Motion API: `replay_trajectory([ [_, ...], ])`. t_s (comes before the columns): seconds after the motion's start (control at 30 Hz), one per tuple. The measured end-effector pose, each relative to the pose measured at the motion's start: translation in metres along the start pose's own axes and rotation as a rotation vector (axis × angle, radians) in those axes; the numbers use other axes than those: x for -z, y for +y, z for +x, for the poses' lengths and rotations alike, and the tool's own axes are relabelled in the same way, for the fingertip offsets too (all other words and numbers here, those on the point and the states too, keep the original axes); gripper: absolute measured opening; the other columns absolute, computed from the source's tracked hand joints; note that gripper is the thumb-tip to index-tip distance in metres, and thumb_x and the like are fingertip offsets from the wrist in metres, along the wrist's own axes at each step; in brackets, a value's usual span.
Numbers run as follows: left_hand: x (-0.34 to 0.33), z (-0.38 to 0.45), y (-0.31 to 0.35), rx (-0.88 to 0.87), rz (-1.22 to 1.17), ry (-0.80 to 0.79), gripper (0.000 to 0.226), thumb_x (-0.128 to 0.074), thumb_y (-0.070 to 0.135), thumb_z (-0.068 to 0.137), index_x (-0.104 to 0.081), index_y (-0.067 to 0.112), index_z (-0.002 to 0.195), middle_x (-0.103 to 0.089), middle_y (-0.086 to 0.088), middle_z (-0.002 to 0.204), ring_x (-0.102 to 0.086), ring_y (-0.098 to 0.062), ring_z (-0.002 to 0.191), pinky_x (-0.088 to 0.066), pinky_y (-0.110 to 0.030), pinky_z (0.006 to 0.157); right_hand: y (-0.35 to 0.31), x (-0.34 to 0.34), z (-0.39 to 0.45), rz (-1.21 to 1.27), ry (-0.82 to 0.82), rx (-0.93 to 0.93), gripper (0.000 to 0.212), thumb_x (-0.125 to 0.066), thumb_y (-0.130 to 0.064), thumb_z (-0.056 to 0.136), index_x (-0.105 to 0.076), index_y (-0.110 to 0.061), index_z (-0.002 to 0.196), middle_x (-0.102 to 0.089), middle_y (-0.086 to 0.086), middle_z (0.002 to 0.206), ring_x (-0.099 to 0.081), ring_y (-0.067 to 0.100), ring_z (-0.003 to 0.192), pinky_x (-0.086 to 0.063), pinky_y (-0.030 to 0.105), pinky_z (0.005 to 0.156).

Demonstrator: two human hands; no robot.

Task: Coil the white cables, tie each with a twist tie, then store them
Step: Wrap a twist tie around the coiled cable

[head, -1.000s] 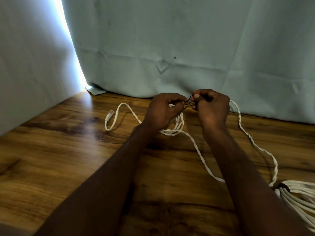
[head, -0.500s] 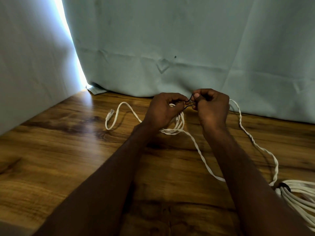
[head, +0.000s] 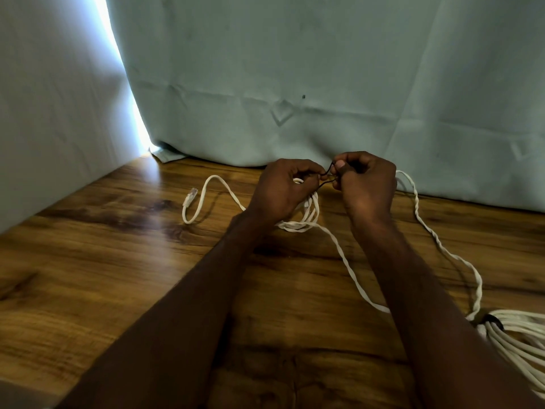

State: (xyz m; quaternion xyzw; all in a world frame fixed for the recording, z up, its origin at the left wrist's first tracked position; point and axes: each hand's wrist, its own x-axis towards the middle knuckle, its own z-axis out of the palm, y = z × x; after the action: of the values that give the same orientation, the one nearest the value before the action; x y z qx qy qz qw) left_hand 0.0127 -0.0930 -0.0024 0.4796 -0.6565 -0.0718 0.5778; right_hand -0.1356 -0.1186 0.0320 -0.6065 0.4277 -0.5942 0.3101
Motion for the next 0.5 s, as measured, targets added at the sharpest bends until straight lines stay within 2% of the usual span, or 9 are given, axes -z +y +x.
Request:
replay_trajectory([
  [0.23,0.0,0.0001,0.0009,0.001,-0.006,-0.006,0.02,-0.067,0.012,0.093,-0.08,0.011,0.109,-0.079,0.002,0.096,-0.075,-0.012,0.089,-0.06,-0.046,0.086,-0.0001,-0.0002,-0.0001,0.009,0.02,-0.023,0.017,-0.071,-0.01,0.094,-0.078,-0.025,0.089,-0.077,-0.006,0.086,-0.074,0.01,0.086,-0.063,0.041,0.087],
  [0.4,0.0,0.0006,-0.0017,0.009,0.003,-0.006,0.02,-0.068,0.014,0.093,-0.08,0.011,0.109,-0.079,0.003,0.096,-0.075,-0.012,0.089,-0.061,-0.047,0.085,-0.0009,-0.0005,-0.0003,0.006,-0.004,-0.02,0.021,-0.07,-0.01,0.094,-0.076,-0.028,0.086,-0.076,-0.006,0.086,-0.074,0.011,0.088,-0.062,0.042,0.088],
  [0.5,0.0002,0.0015,-0.0029,0.011,0.011,-0.011,0.02,-0.069,0.013,0.093,-0.08,0.012,0.109,-0.079,0.003,0.096,-0.075,-0.012,0.088,-0.061,-0.046,0.084,-0.0009,-0.0009,0.0,0.005,-0.001,-0.022,0.016,-0.069,-0.01,0.095,-0.078,-0.023,0.091,-0.077,-0.005,0.088,-0.074,0.011,0.089,-0.062,0.042,0.088],
])
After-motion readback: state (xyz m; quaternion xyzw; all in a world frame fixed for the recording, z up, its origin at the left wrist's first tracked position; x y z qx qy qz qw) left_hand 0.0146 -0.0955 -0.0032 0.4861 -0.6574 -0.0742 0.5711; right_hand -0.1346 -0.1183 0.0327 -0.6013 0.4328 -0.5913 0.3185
